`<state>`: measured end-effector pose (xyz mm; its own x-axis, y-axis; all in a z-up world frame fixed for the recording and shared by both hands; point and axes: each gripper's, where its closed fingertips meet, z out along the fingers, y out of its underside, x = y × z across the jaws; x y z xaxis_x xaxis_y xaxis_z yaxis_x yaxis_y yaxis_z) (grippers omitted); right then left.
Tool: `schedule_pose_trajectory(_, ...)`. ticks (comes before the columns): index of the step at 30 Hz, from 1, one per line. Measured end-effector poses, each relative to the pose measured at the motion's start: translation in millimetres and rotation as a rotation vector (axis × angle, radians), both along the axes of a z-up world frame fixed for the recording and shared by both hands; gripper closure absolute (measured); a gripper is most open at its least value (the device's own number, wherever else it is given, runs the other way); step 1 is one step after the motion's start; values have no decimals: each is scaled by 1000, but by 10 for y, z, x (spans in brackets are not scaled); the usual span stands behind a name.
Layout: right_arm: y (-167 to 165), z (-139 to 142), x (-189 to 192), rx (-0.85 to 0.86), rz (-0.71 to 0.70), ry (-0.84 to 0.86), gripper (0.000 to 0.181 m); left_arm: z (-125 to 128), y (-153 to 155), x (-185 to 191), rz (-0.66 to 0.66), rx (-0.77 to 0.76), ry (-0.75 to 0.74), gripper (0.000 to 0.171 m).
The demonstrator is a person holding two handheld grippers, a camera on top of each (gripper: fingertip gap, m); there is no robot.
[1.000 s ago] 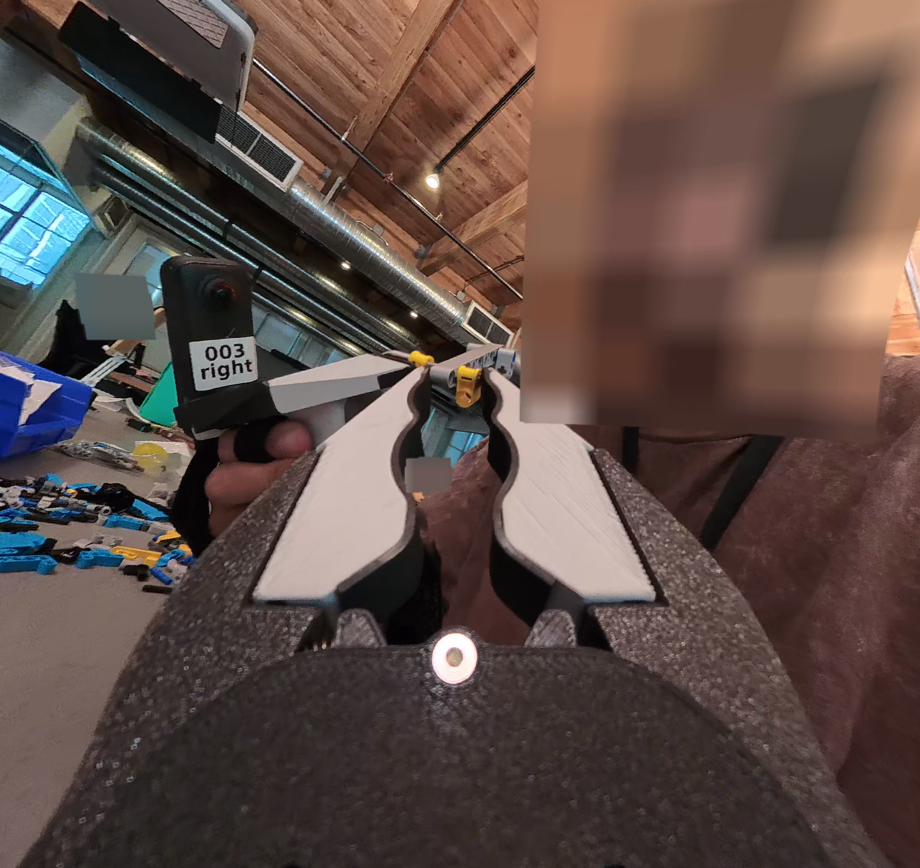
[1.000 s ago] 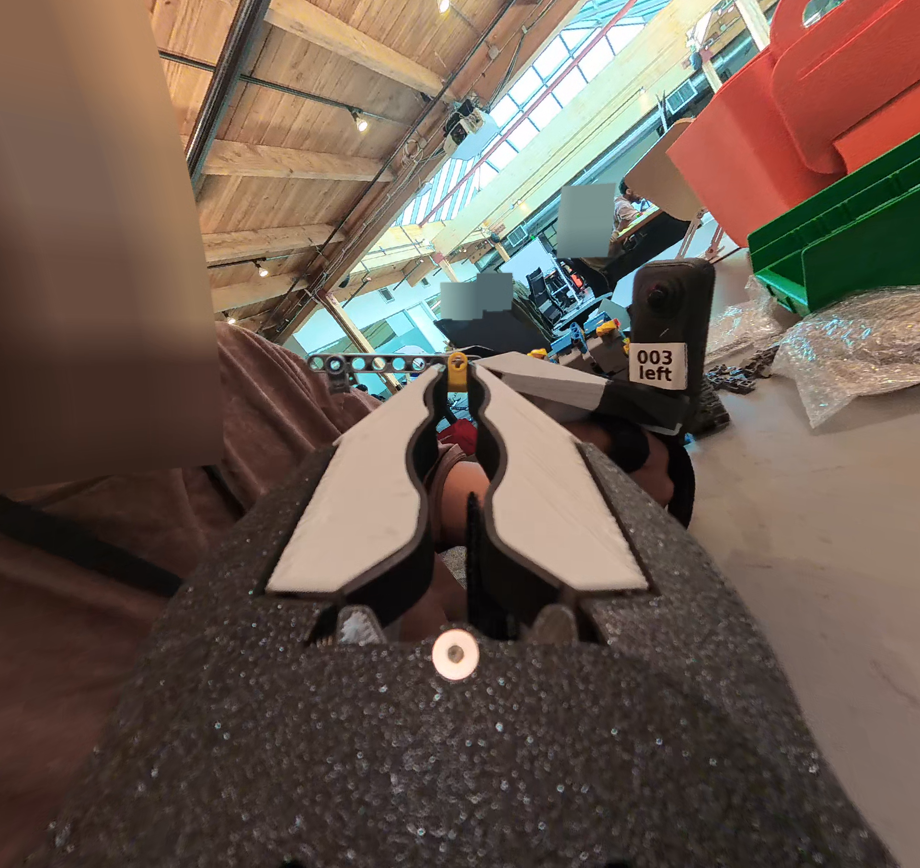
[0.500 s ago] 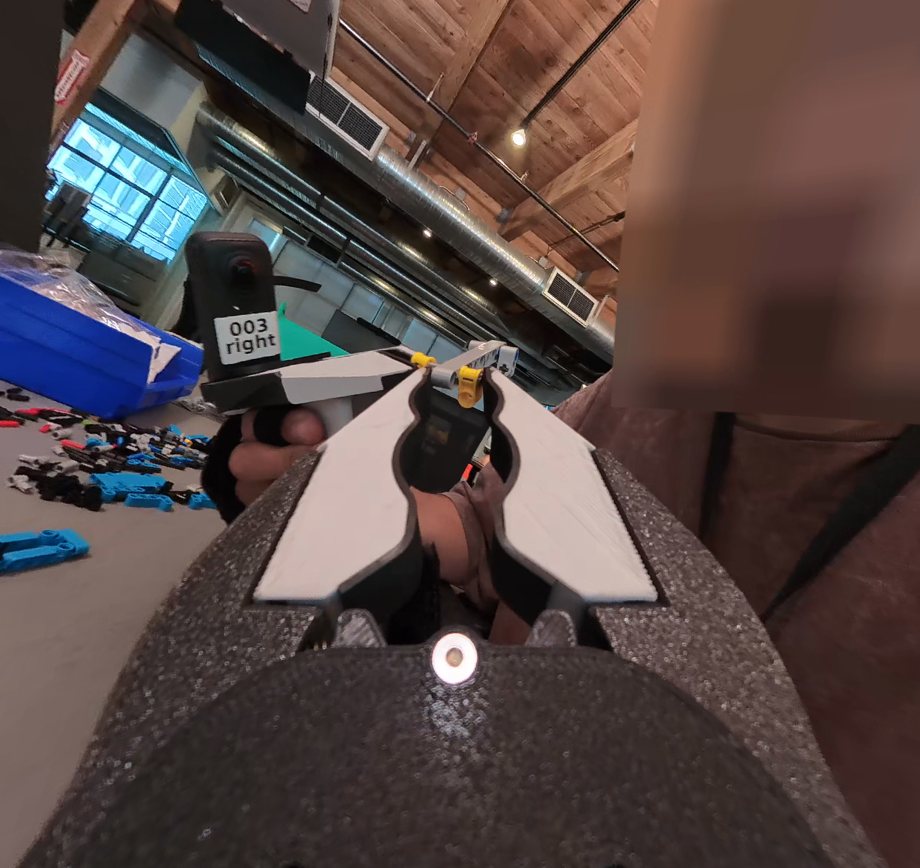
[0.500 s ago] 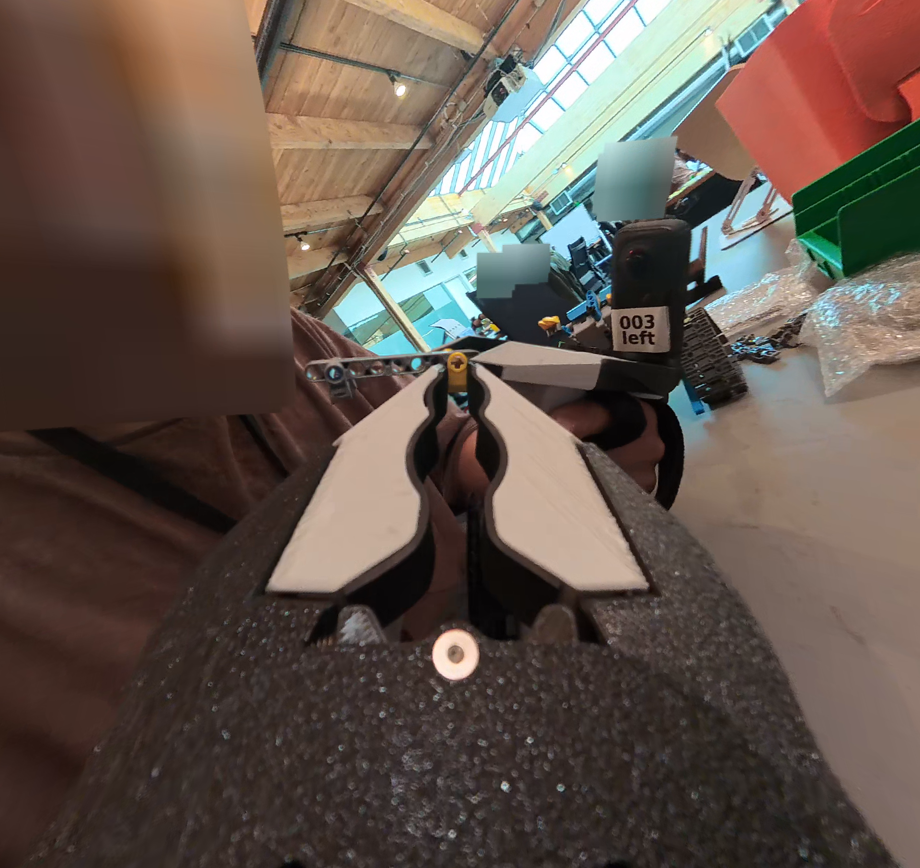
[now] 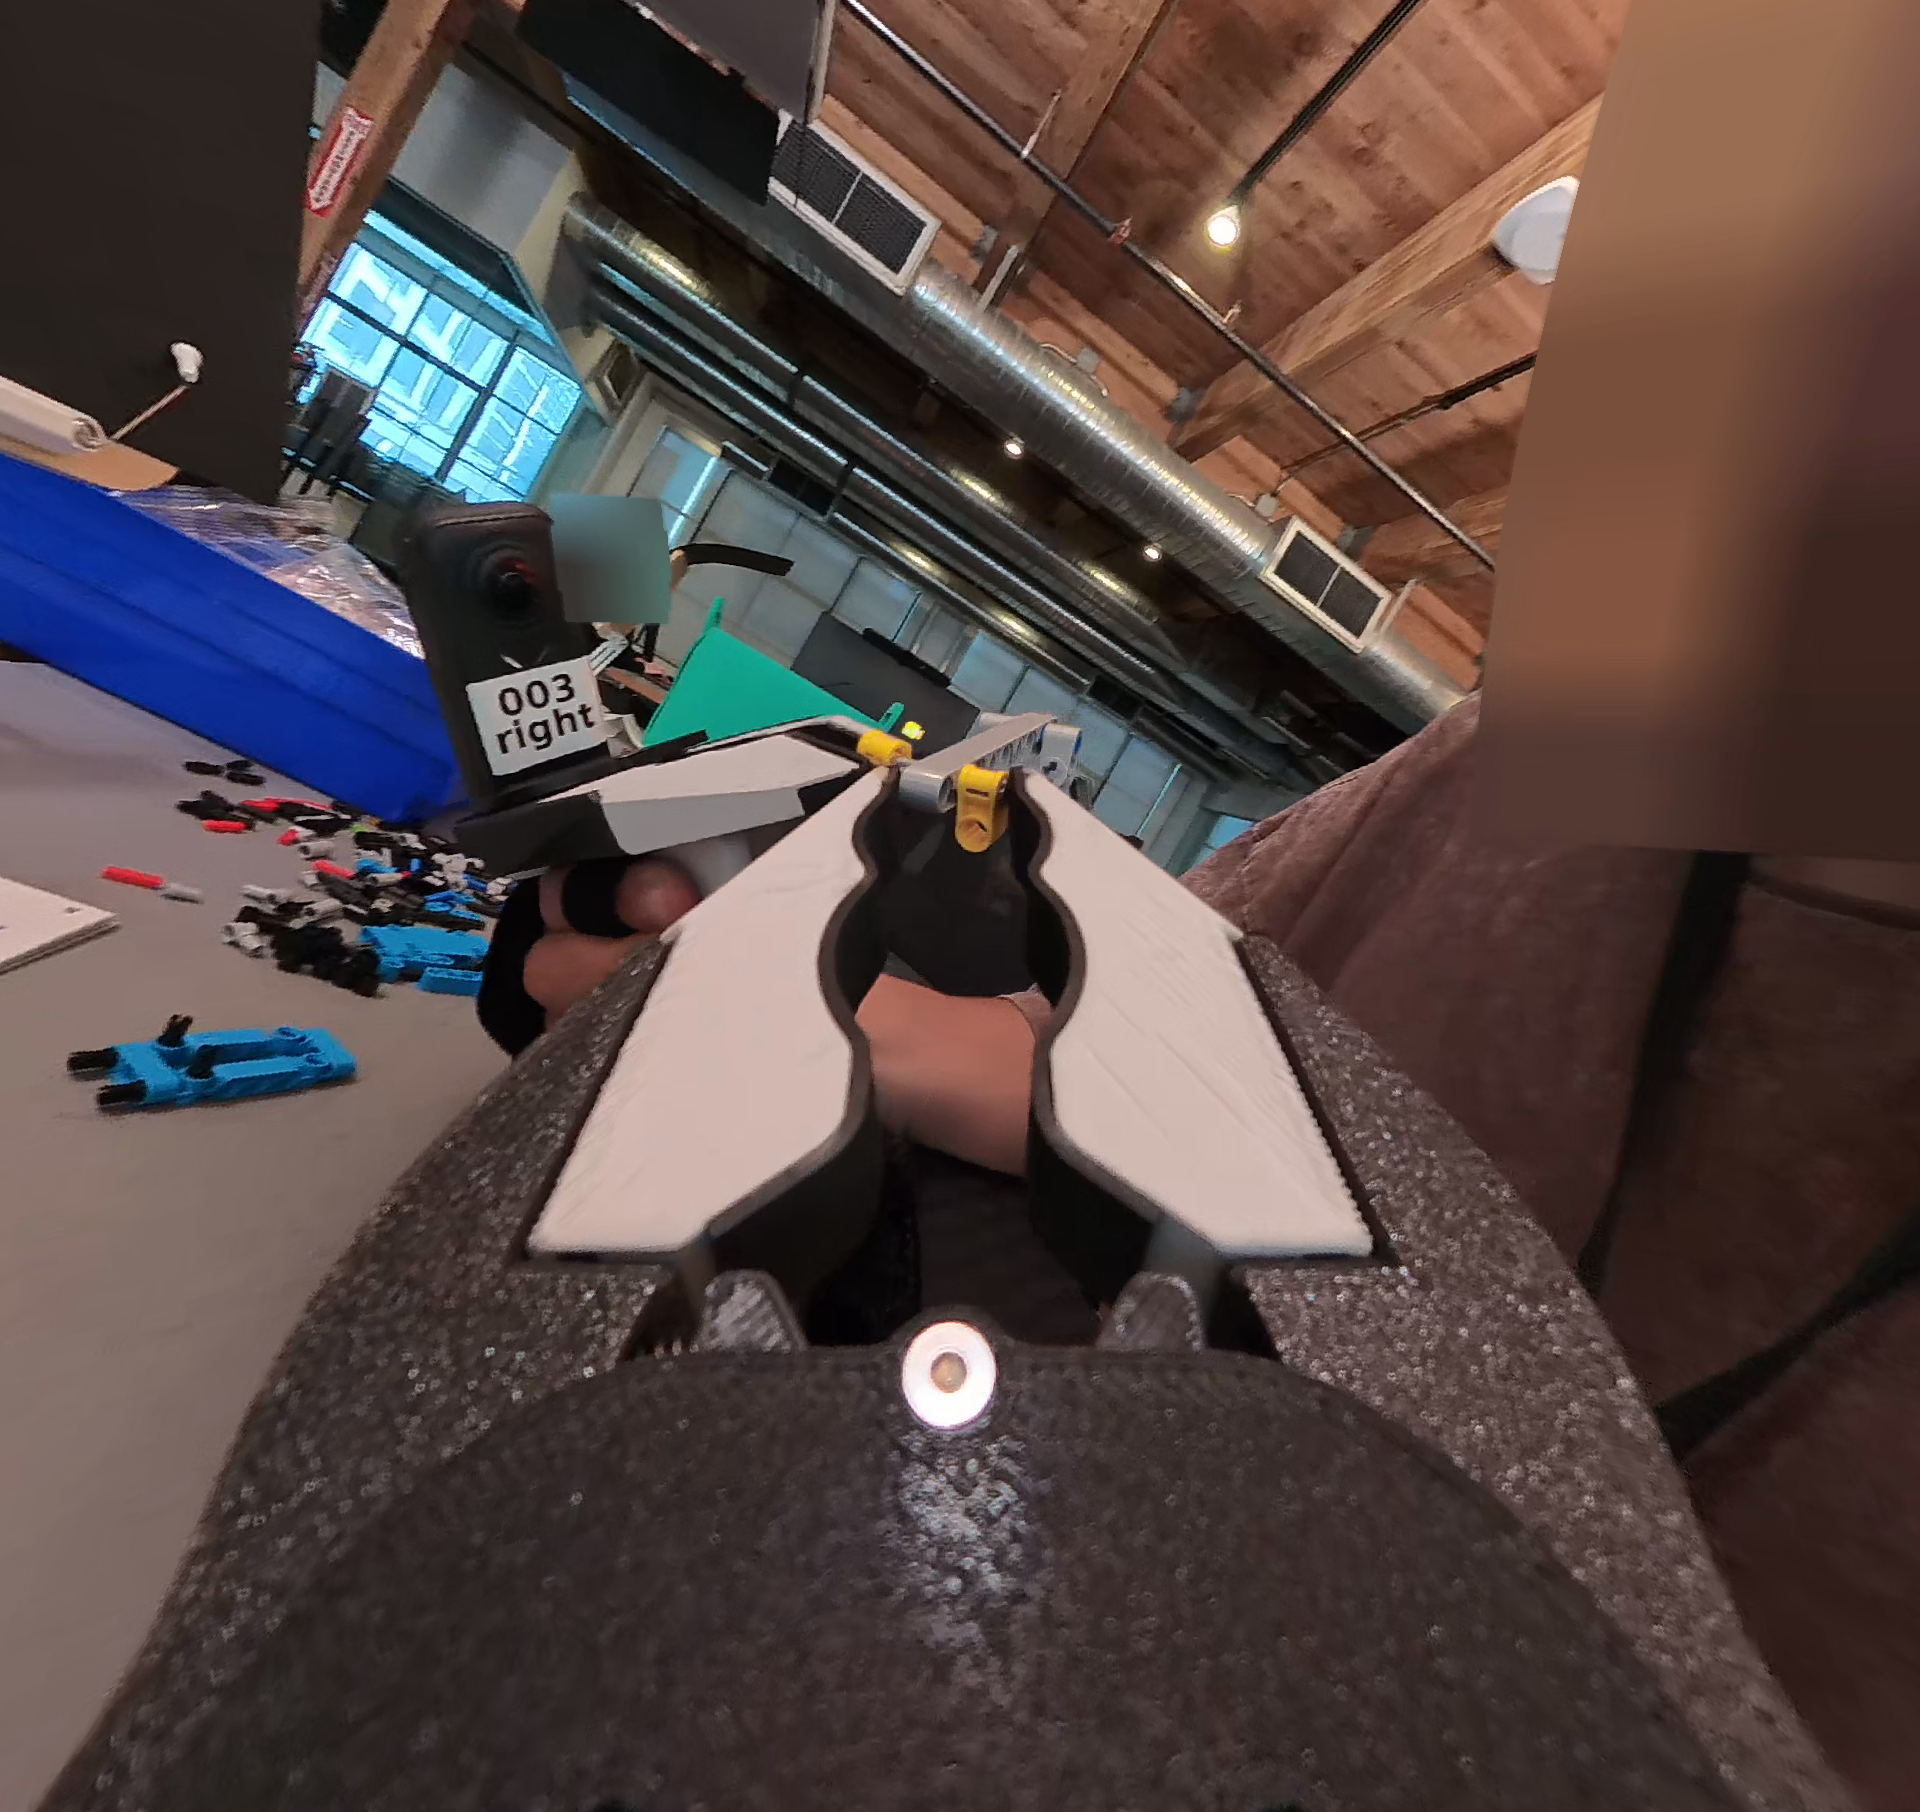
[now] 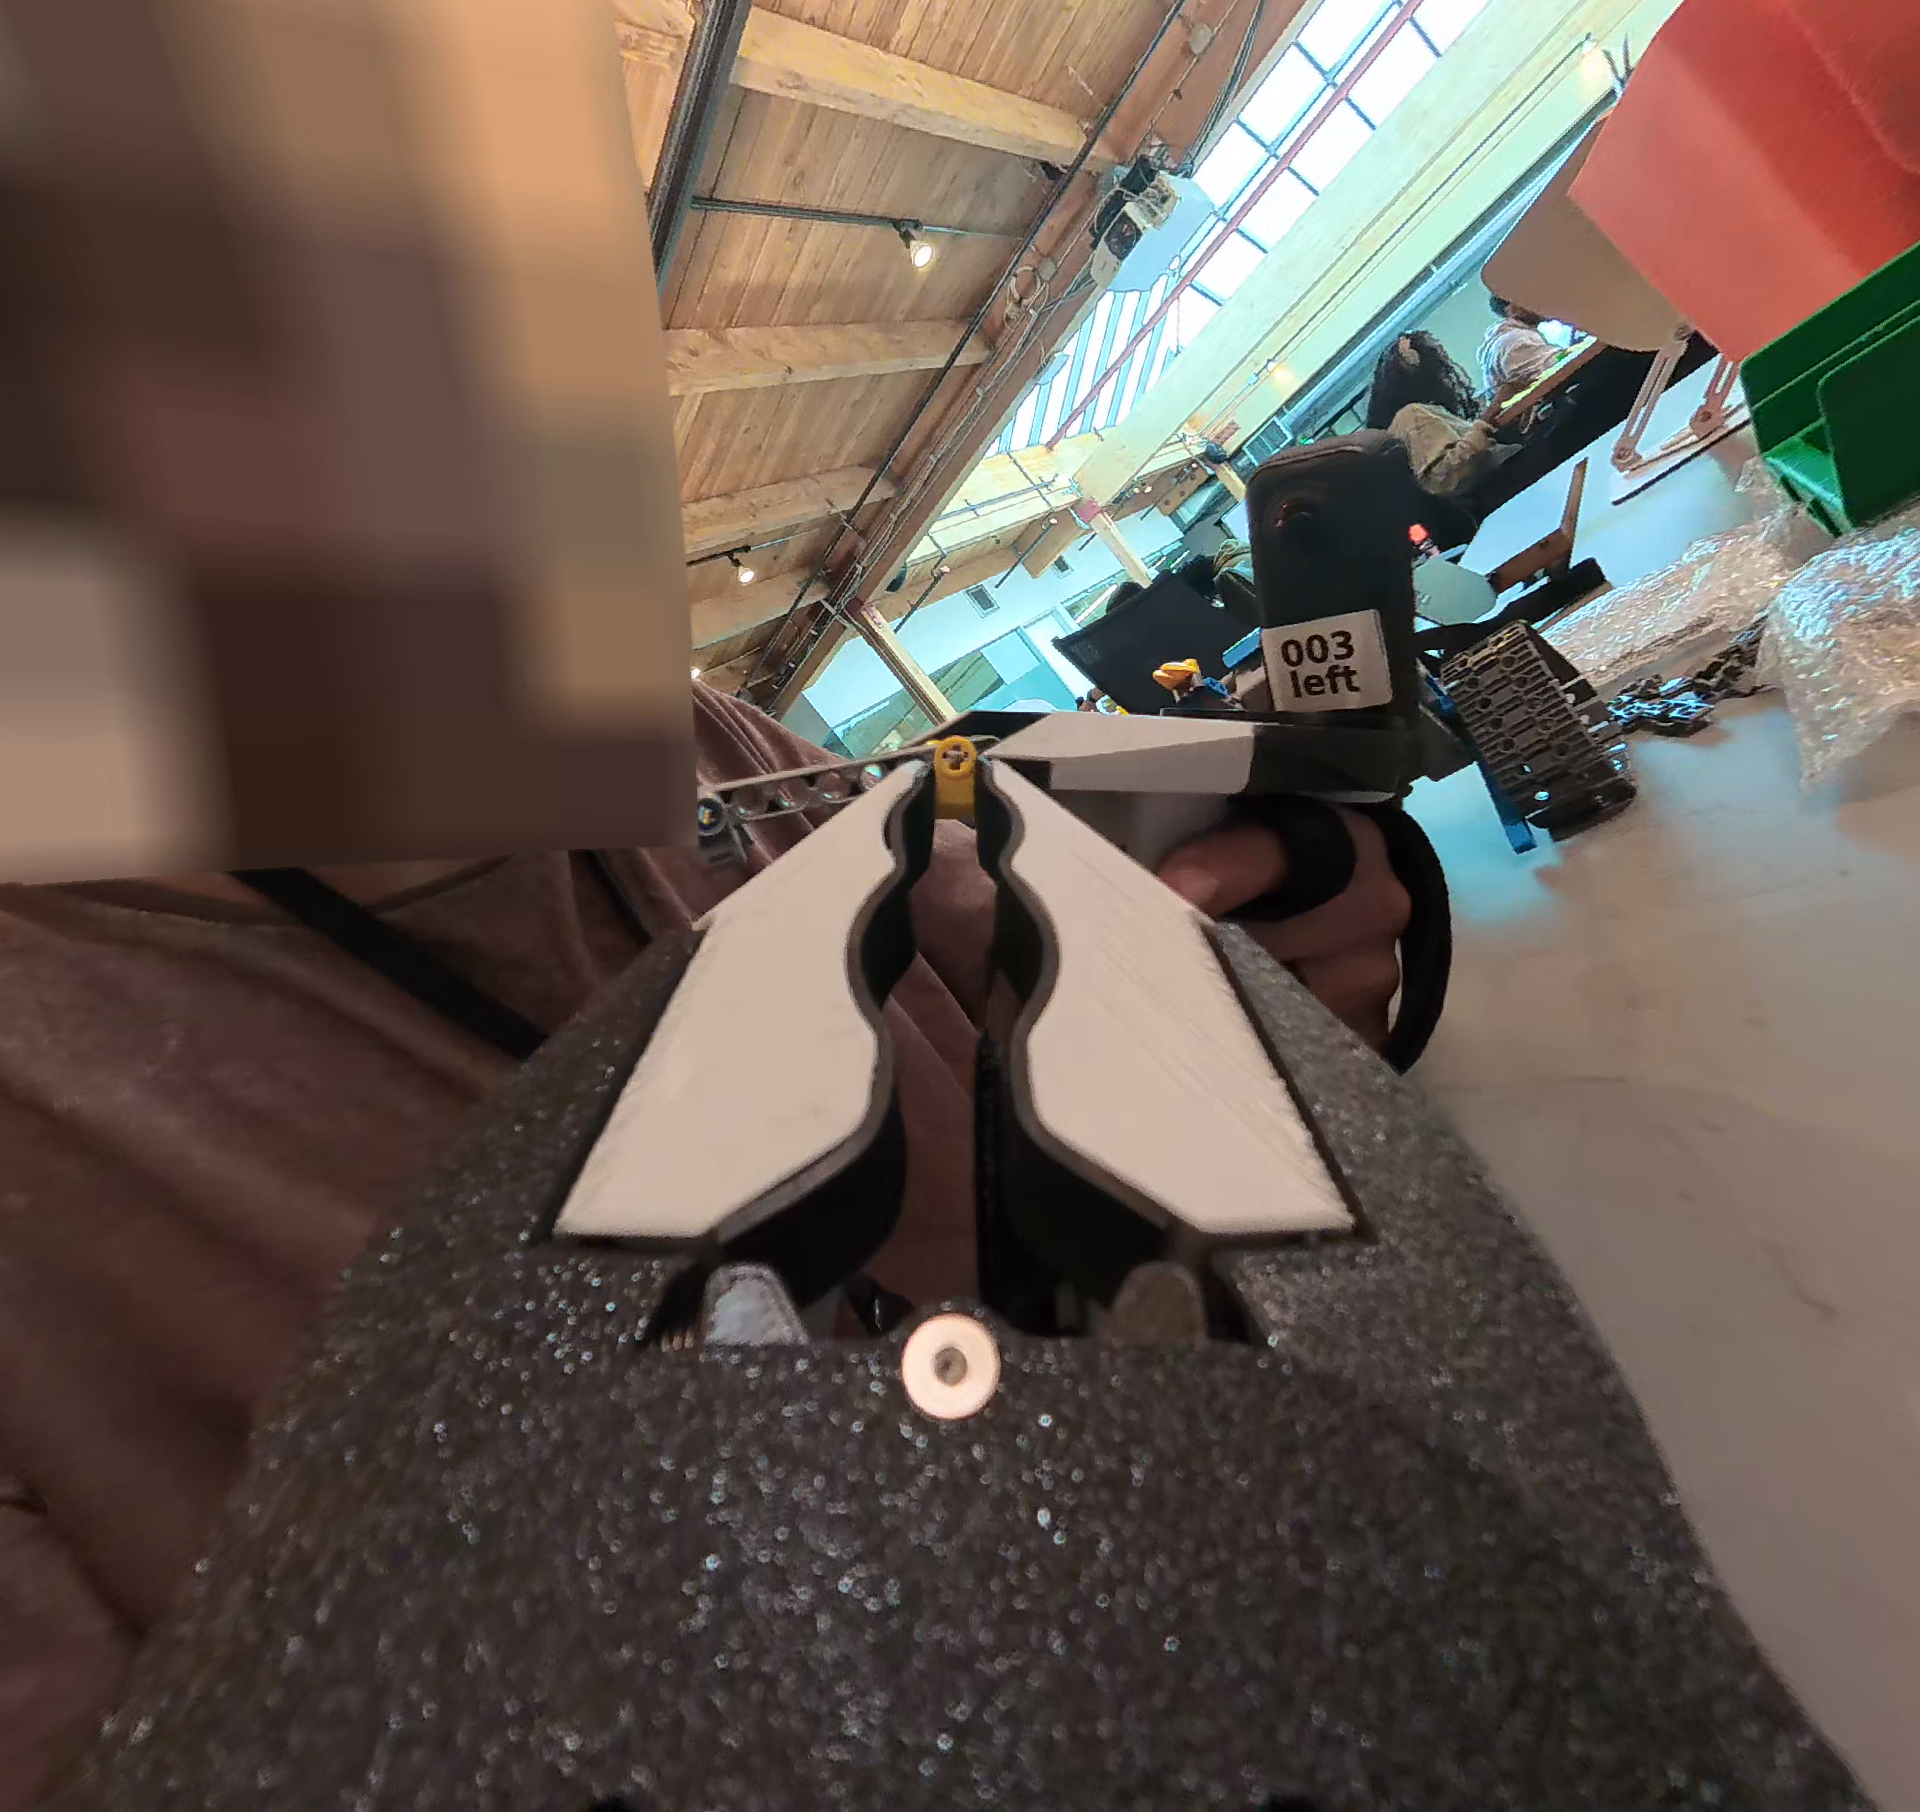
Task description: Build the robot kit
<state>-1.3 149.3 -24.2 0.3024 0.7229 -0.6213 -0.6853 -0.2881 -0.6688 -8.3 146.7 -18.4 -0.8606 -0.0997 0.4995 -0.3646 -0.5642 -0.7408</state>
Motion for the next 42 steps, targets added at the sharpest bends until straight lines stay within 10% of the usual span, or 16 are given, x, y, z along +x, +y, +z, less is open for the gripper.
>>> schedule_pose_trajectory(10, -12, -179, 130, -60, -142, -267, 174, -174, -34, 136, 119, 157, 2, 152)
schedule_pose_trajectory(32, -130, -160, 24, 15, 51, -119, 174, -333, -101, 236, 226, 315, -15, 141)
schedule_pose_trajectory(34, -129, -142, 9, 18, 48, -132, 174, -270, -121, 159, 188, 299, -40, 171)
schedule_pose_trajectory(42, -8, -515, 467, -208, -228, -353, 174, -545, 138, 459, 345, 404, 95, 171)
